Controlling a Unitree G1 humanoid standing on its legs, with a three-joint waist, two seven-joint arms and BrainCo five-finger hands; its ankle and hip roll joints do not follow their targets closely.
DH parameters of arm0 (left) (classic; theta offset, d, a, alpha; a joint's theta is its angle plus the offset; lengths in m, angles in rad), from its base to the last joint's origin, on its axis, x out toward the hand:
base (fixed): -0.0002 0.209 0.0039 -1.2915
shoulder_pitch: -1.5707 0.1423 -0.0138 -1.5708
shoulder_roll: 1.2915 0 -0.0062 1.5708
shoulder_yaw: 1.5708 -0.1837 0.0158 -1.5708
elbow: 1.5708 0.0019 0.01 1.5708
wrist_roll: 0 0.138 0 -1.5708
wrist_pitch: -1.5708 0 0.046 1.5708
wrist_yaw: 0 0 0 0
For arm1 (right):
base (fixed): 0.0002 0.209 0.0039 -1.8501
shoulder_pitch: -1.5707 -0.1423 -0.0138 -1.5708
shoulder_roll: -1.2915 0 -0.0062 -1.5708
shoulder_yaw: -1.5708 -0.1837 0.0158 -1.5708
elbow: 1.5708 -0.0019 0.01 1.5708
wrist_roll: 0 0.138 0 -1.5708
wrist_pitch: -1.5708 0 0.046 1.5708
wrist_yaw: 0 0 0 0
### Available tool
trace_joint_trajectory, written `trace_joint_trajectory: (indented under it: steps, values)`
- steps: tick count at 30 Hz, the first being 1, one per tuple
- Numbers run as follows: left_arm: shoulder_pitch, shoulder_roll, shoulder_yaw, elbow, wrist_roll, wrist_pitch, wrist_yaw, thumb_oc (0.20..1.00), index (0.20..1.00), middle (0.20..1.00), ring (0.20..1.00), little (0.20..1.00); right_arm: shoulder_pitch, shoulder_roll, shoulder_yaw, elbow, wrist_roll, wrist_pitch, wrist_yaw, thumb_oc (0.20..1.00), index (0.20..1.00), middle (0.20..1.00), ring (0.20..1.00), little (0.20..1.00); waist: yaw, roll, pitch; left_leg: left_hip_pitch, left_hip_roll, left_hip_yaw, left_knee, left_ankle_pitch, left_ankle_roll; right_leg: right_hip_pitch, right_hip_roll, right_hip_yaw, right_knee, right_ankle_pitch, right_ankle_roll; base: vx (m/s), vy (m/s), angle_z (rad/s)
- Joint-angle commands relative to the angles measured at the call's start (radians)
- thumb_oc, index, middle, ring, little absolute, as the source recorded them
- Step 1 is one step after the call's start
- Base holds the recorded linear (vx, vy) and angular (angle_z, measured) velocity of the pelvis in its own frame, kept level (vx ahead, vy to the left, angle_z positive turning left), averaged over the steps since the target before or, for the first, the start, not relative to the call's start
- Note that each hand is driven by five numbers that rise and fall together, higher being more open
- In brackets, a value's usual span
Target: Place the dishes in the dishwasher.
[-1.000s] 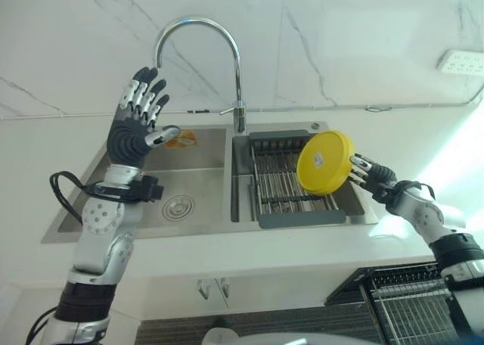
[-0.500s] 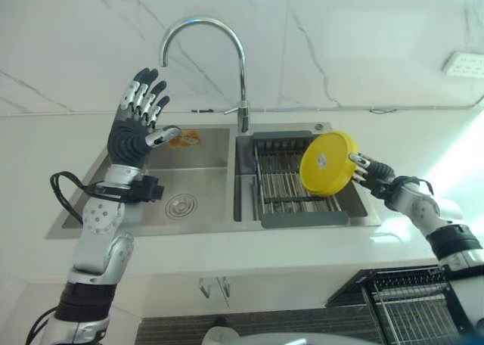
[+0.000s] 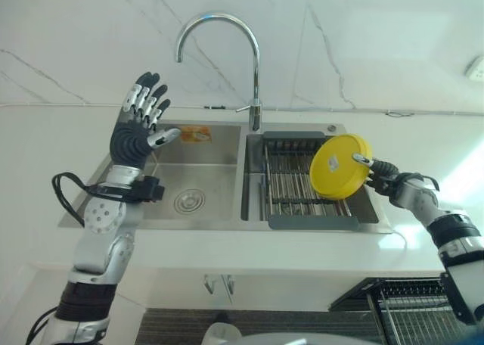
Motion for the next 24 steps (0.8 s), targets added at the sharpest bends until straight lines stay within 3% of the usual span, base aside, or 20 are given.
trace_joint_trajectory:
  steps: [1,9,10,13,24]
  values:
    - [-0.047,0.074,-0.025,-0.007,-0.017,-0.032,0.015,1.0,1.0,1.0,1.0,1.0,-0.134,-0.059,0.079,0.049,-0.028,-0.026,0.02,1.0,1.0,1.0,1.0,1.0,0.022,-0.029,-0.008,0.074,0.038,0.066,0.001,-0.037,-0.036,-0.006,-0.044,0.011,0.003,0.02,0.0,0.0,0.0,0.0]
    - [-0.045,0.072,-0.024,-0.009,-0.016,-0.014,0.015,1.0,1.0,1.0,1.0,1.0,-0.164,-0.055,0.102,0.106,-0.095,-0.008,0.027,1.0,1.0,1.0,1.0,1.0,0.031,-0.029,-0.012,0.073,0.036,0.065,0.001,-0.036,-0.036,-0.004,-0.044,0.008,0.003,0.019,0.0,-0.01,0.003,0.01]
    - [-0.043,0.073,-0.028,-0.004,-0.014,-0.018,0.018,1.0,1.0,1.0,1.0,1.0,-0.181,-0.061,0.118,0.129,-0.091,-0.025,-0.015,0.2,0.2,0.2,0.2,0.2,0.033,-0.029,-0.011,0.073,0.036,0.066,0.001,-0.033,-0.036,-0.004,-0.044,0.007,0.003,0.021,0.0,-0.02,0.011,0.08]
    - [-0.047,0.074,-0.032,0.007,-0.016,-0.021,0.016,1.0,1.0,1.0,1.0,1.0,-0.191,-0.058,0.098,0.159,-0.081,-0.032,-0.023,0.2,0.2,0.2,0.2,0.2,0.036,-0.027,-0.01,0.074,0.035,0.064,0.001,-0.035,-0.035,-0.002,-0.044,0.007,0.003,0.02,-0.001,-0.02,0.012,0.08]
    - [-0.032,0.068,-0.044,0.007,-0.014,-0.035,0.019,1.0,1.0,1.0,1.0,1.0,-0.177,-0.031,0.06,0.092,-0.021,-0.086,-0.198,0.2,0.2,0.2,0.2,0.2,0.034,-0.018,-0.004,0.076,0.036,0.064,0.001,-0.034,-0.034,-0.001,-0.045,0.005,0.003,0.022,-0.001,-0.02,0.006,0.01]
